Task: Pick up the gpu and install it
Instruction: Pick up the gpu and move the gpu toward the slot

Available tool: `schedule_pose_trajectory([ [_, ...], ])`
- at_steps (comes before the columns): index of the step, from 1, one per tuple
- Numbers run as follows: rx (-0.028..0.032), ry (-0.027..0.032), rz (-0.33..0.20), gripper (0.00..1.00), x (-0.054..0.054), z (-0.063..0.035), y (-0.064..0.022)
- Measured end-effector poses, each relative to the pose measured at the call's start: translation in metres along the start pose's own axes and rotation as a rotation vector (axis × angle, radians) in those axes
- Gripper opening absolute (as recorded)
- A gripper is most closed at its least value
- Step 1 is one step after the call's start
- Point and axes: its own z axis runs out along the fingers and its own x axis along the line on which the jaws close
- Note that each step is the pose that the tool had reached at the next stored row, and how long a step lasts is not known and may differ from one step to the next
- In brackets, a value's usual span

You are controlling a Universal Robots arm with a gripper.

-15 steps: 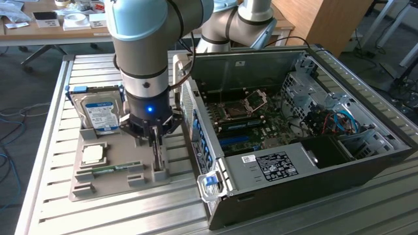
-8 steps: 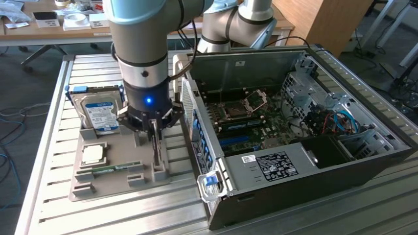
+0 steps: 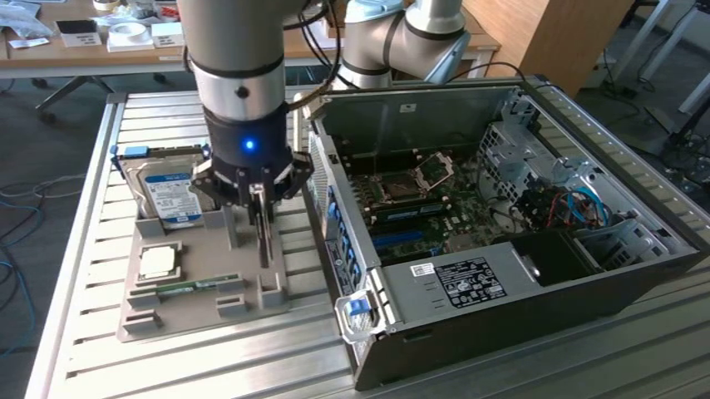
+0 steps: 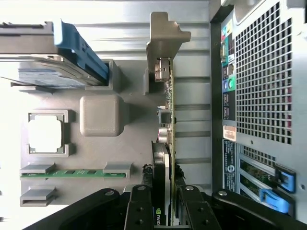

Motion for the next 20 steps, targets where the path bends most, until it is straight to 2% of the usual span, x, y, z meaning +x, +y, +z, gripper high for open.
schedule_pose_trajectory([
  [20, 0.0001, -0.0002, 0.000, 0.27, -0.001, -0.0889, 0.0041],
])
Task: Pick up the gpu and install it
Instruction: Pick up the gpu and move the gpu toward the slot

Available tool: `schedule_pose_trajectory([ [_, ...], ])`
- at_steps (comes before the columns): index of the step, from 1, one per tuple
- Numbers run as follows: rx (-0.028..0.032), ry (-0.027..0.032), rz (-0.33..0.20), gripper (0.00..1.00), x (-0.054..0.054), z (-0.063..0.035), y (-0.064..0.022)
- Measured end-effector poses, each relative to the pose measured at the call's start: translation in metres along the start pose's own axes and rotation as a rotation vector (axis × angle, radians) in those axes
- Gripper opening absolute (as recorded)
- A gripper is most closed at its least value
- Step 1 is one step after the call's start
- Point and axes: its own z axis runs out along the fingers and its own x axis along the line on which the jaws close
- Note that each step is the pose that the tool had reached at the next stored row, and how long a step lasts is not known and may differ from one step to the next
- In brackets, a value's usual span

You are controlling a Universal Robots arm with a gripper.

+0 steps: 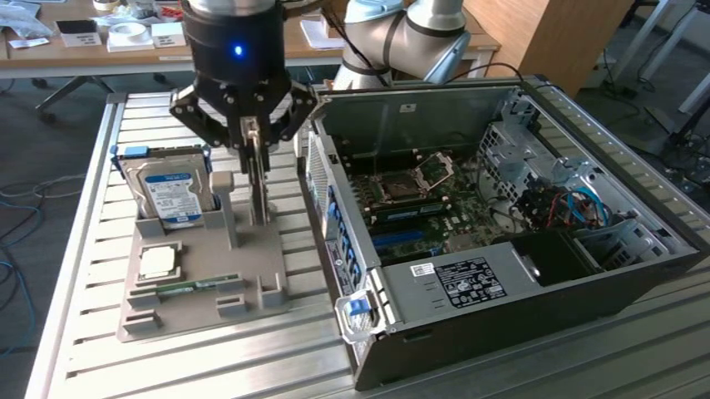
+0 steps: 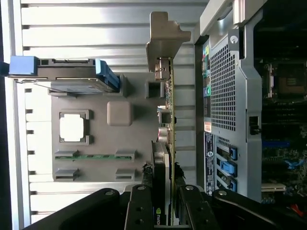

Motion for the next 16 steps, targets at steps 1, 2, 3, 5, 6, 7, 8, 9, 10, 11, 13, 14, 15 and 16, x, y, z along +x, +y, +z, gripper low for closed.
schedule_pose_trajectory([
  [1, -0.0001, -0.0002, 0.000, 0.27, 0.000, -0.0037, 0.0002],
  [2, -0.0001, -0.0001, 0.000, 0.27, 0.000, -0.0068, 0.0003],
  [3, -0.0001, -0.0001, 0.000, 0.27, 0.000, -0.0094, 0.0004],
  [5, -0.0001, -0.0002, 0.000, 0.27, 0.000, -0.0135, 0.0006],
  [6, -0.0001, -0.0002, 0.000, 0.27, 0.000, -0.0156, 0.0007],
  [7, -0.0001, -0.0002, 0.000, 0.27, 0.000, -0.0179, 0.0008],
  [8, 0.0000, -0.0001, 0.000, 0.27, 0.000, -0.0199, 0.0009],
  [9, -0.0002, -0.0002, 0.000, 0.27, 0.000, -0.0216, 0.0010],
  [10, -0.0001, -0.0001, 0.000, 0.27, 0.000, -0.0231, 0.0011],
  [11, -0.0001, -0.0001, 0.000, 0.27, 0.000, -0.0245, 0.0011],
  [13, -0.0003, -0.0002, 0.000, 0.27, 0.000, -0.0263, 0.0012],
  [14, -0.0004, -0.0003, 0.000, 0.27, 0.000, -0.0266, 0.0012],
  [15, -0.0005, -0.0003, 0.000, 0.27, 0.000, -0.0266, 0.0012],
  [16, -0.0004, -0.0002, 0.000, 0.27, 0.000, -0.0266, 0.0013],
])
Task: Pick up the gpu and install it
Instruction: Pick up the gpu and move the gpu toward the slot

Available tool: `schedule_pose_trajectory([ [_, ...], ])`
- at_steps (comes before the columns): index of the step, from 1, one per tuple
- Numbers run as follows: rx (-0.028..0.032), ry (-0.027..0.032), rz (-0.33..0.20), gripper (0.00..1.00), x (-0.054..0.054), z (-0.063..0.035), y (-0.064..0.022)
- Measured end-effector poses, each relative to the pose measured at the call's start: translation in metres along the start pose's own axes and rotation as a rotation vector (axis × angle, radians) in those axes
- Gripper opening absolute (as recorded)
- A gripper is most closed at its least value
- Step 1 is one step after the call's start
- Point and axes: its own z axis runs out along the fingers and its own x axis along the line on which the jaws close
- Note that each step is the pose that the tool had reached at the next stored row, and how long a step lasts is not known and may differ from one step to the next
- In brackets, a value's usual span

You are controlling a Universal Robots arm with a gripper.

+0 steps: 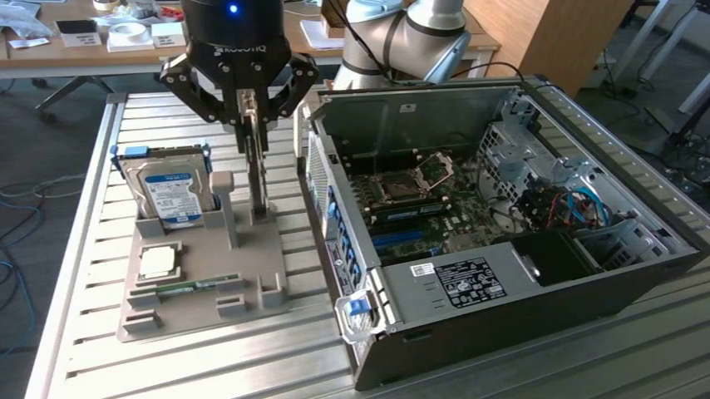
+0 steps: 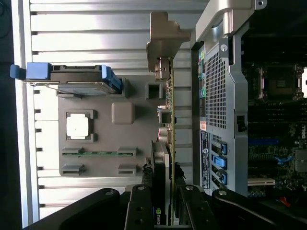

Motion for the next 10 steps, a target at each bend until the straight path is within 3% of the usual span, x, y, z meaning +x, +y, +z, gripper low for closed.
schedule_pose_trajectory([
  [10, 0.0001, 0.0001, 0.000, 0.27, -0.0045, 0.0000, 0.0002],
])
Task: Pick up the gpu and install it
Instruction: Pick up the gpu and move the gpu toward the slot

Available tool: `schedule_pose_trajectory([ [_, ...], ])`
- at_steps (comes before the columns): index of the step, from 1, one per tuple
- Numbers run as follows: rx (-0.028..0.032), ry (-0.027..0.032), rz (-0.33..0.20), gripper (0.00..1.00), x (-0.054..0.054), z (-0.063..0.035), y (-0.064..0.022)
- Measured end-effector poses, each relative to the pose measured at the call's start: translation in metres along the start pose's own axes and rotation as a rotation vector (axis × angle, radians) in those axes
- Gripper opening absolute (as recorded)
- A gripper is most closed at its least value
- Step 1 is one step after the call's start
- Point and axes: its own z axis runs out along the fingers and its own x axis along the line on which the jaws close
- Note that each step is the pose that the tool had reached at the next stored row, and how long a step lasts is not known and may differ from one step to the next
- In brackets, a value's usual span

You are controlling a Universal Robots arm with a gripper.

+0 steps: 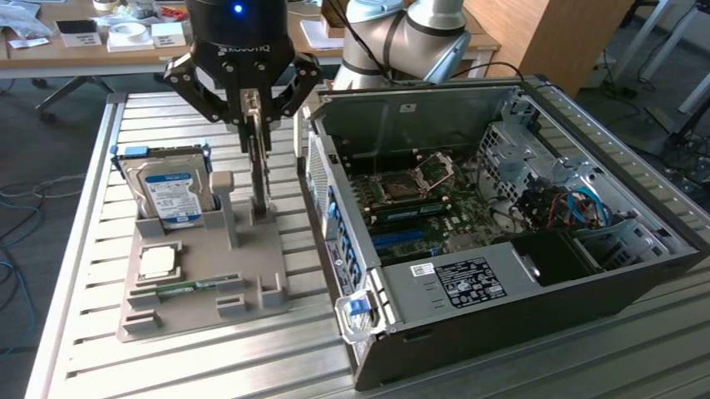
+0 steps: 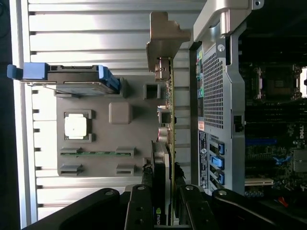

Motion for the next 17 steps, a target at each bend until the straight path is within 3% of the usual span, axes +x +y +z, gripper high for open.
schedule_pose_trajectory([
  [8, -0.0015, 0.0002, -0.002, 0.27, -0.020, 0.0004, 0.0008],
  [17, -0.0056, 0.0003, -0.002, 0.27, -0.060, 0.0010, 0.0024],
])
